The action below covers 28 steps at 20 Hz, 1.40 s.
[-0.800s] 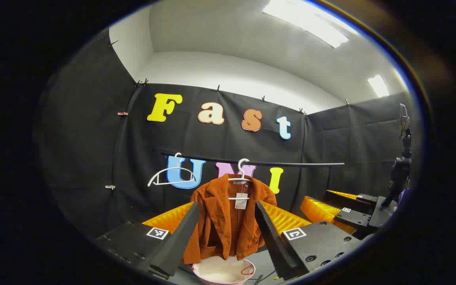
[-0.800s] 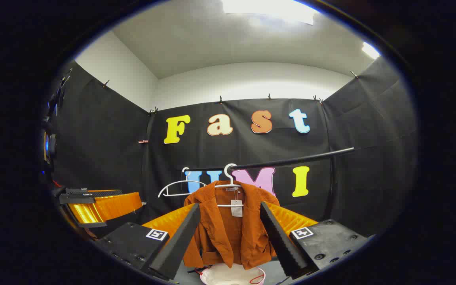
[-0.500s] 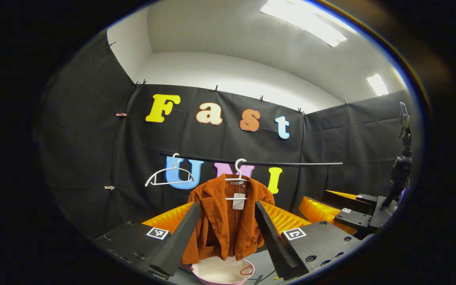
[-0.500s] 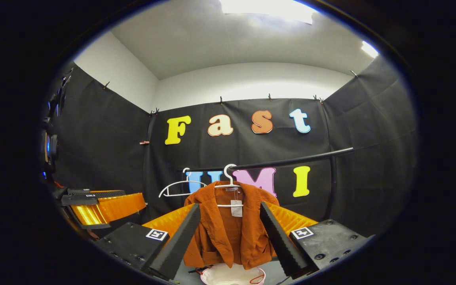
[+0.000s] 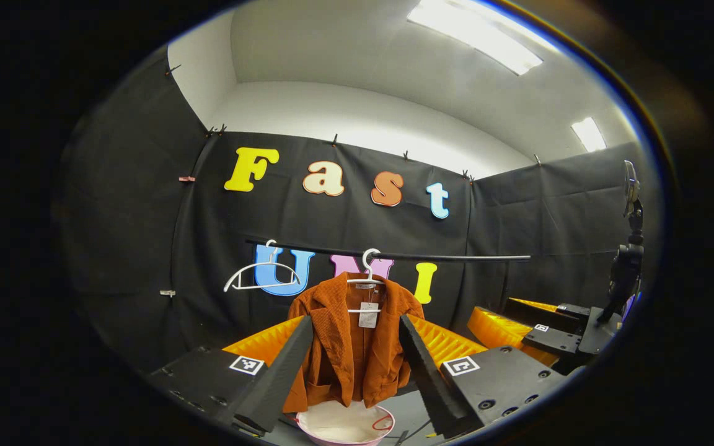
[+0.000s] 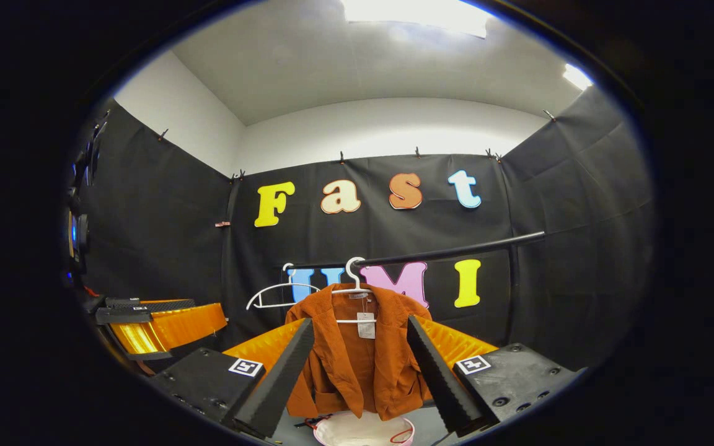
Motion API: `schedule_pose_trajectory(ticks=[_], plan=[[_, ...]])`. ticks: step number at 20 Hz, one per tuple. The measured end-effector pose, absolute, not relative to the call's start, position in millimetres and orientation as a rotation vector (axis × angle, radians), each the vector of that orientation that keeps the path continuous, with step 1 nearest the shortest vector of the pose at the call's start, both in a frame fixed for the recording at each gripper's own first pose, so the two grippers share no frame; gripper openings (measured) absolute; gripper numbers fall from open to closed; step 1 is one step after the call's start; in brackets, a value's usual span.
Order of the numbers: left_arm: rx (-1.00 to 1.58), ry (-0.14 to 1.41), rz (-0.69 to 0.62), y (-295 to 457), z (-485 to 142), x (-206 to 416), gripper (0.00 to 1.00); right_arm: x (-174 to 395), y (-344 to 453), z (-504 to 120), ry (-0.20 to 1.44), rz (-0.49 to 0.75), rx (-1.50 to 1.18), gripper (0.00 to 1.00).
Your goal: Grasp the clothes on the hanger with both hands and then place them into the laundry hamper below.
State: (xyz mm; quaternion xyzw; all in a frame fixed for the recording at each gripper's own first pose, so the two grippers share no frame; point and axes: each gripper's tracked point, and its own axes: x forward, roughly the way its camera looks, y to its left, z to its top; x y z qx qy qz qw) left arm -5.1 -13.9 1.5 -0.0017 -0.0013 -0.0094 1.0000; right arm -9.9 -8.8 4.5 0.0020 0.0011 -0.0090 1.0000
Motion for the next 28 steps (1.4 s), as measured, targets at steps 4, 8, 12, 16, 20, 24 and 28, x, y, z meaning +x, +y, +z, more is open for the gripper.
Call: schedule_pose_trajectory(ticks=[4,8,12,16,20,24,28], plan=[[-0.008,0.0,-0.02,-9.9,-0.2,-6.2,0.89,-13.1,-4.4,6.4,0.001,-0.02,-0.008,0.97],[-0.013,0.001,-0.025,-4.3,-0.9,-7.2,0.89,-12.2,-0.5,3.4,0.01,-0.027,-0.014,0.96],[-0.025,0.004,-0.048,1.8,-0.8,-5.7,0.89,-13.9,4.2,4.3,0.006,-0.053,-0.023,0.97],[-0.039,0.016,-0.087,9.6,-5.2,-2.5,0.89,-17.6,10.6,0.3,0.0,-0.088,-0.036,0.97],[-0.048,0.033,-0.122,20.0,-11.0,0.3,0.89,-17.2,21.9,-15.4,0.023,-0.115,-0.029,0.97],[-0.064,0.047,-0.137,26.3,-20.0,6.4,0.89,-12.0,24.4,-26.7,0.05,-0.128,-0.047,0.97],[-0.076,0.068,-0.142,26.3,-31.2,26.7,0.89,10.6,25.6,-32.4,0.035,-0.094,-0.047,0.97]])
